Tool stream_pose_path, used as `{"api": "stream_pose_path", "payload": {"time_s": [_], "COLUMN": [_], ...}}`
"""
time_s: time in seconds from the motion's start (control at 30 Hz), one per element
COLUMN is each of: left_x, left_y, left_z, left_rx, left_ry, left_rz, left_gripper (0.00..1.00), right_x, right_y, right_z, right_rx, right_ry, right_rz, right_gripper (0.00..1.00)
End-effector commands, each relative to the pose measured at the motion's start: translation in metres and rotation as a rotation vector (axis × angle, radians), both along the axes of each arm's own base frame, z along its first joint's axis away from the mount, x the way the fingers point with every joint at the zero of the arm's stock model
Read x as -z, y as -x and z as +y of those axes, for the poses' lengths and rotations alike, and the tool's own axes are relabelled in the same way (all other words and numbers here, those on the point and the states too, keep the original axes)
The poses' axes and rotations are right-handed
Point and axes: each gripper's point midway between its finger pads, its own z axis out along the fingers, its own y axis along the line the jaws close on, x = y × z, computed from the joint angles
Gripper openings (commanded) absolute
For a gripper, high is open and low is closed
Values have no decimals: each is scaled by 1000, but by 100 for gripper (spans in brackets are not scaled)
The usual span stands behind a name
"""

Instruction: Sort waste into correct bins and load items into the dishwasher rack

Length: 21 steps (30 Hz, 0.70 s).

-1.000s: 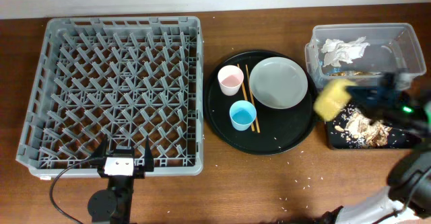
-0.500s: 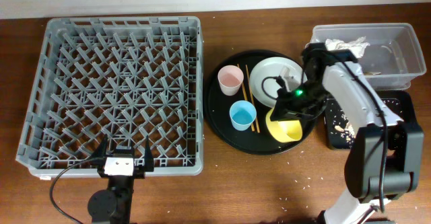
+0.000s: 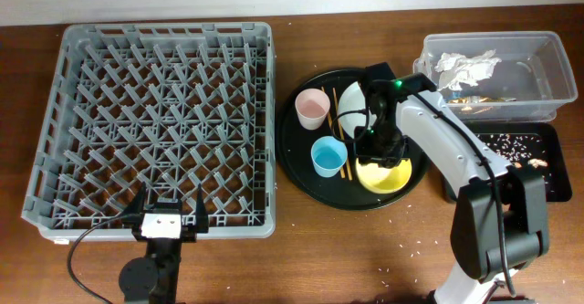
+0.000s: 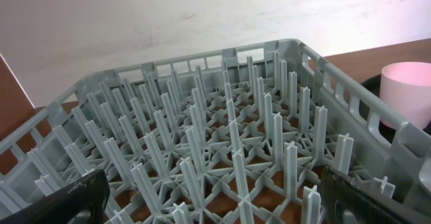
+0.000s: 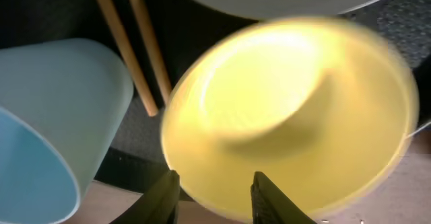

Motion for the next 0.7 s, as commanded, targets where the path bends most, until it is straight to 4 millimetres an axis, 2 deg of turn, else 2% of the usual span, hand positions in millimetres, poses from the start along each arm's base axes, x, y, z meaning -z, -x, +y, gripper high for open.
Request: {"api": "stream_pose_path", "payload": {"time_s": [0.0,0.1,0.17,0.27,0.43,0.53,0.67], "left_x": [2,2,2,2,2,2,2], "left_y": [0,0,0,0,0,0,0], "left_z": [2,2,2,2,2,2,2], "left_rx": [-8,-8,-8,-8,-8,-7,-7], "left_ry": [-16,-16,-16,-16,-16,-16,-16], "left_rz": [1,1,1,1,1,1,1], "left_gripper": [100,100,100,100,100,100,100], "right_x": [-17,-40,-57,-60,-46,-28,-9], "right_y": [-11,-28,-41,-45,-40,-36,-35], "right_z": [6,27,32,34,43,46,46], "right_rx": [40,-25,-37,-39,-82,-104,-95], "right_ry": [-57,-194,-218,-223,-195,-147,-123], "right_rz": [-47,-105,-157,-176,-159,-130,-83], "right_gripper": [37,40,44,49,53,53,45]}}
